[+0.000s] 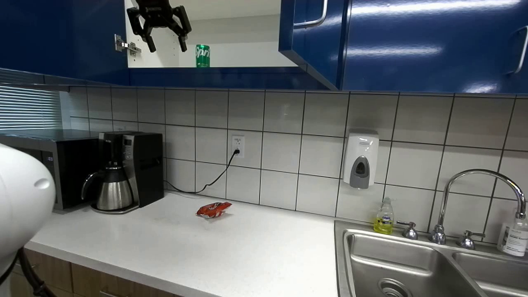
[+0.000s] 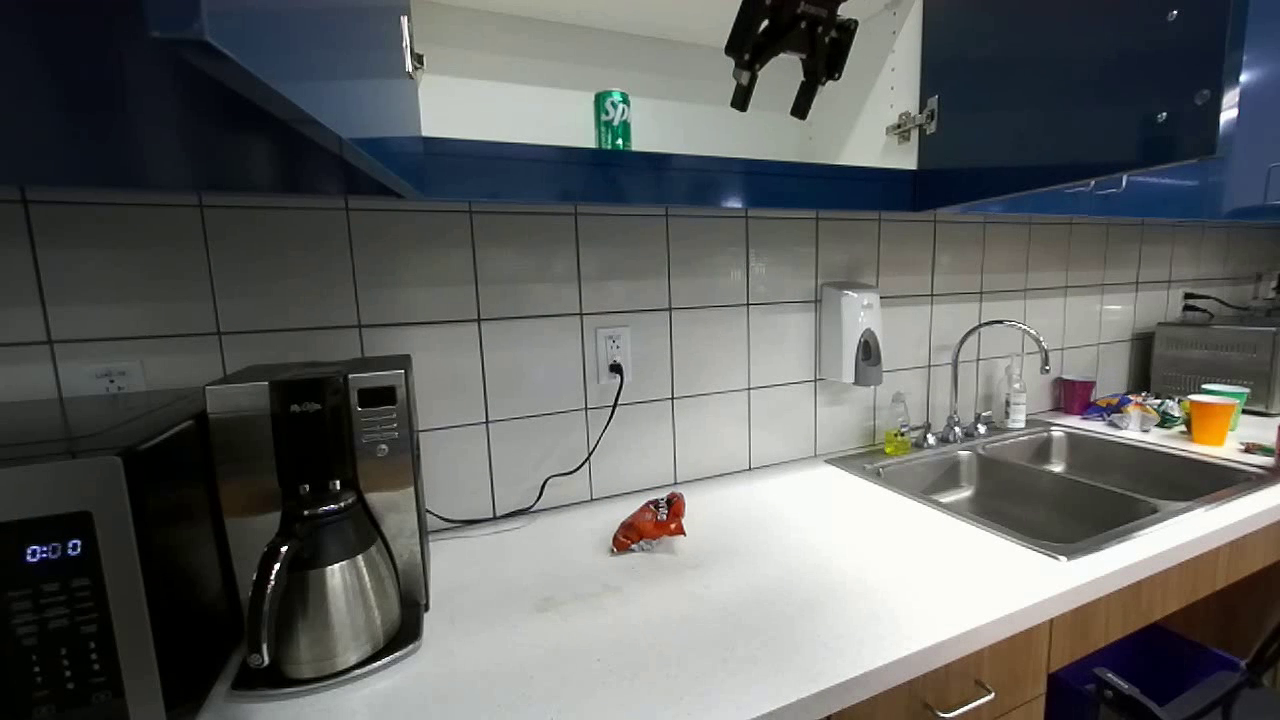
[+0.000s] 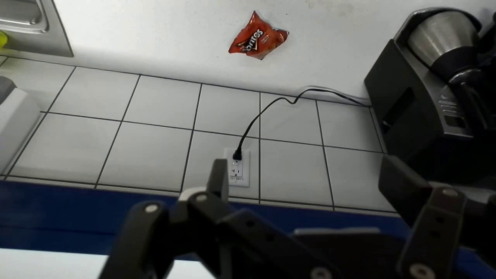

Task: Remove the can from the top cupboard

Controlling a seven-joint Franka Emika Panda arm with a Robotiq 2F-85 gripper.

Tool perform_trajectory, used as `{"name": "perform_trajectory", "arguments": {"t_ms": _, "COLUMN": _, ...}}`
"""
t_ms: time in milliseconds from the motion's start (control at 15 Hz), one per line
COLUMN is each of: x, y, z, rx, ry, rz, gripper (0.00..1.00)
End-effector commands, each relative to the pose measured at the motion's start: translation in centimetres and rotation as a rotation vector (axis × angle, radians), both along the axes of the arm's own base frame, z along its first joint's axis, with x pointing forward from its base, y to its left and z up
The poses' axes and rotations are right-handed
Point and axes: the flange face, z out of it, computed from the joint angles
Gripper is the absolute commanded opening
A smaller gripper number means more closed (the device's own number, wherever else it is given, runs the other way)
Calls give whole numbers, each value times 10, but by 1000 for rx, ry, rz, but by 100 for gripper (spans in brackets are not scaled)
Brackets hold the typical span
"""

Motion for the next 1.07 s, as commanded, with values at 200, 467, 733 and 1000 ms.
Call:
{"name": "perform_trajectory", "arguments": {"t_ms": 200, "x": 51, "y": 4, "z": 29, "rx": -3, "ry": -18, "rz": -62, "gripper": 100}}
{"name": "perform_trajectory", "arguments": {"t_ms": 467, "x": 75, "y": 7, "z": 47, "rx": 0, "ry": -37, "rz": -83, "gripper": 100}}
{"name": "perform_trajectory", "arguments": {"t_ms": 733, "x": 99, "y": 13, "z": 60, "rx": 4, "ry": -54, "rz": -98, "gripper": 100}}
{"name": "perform_trajectory", "arguments": {"t_ms": 1000, "x": 123, "y": 23, "z": 66, "rx": 0, "ry": -67, "rz": -112, "gripper": 100}}
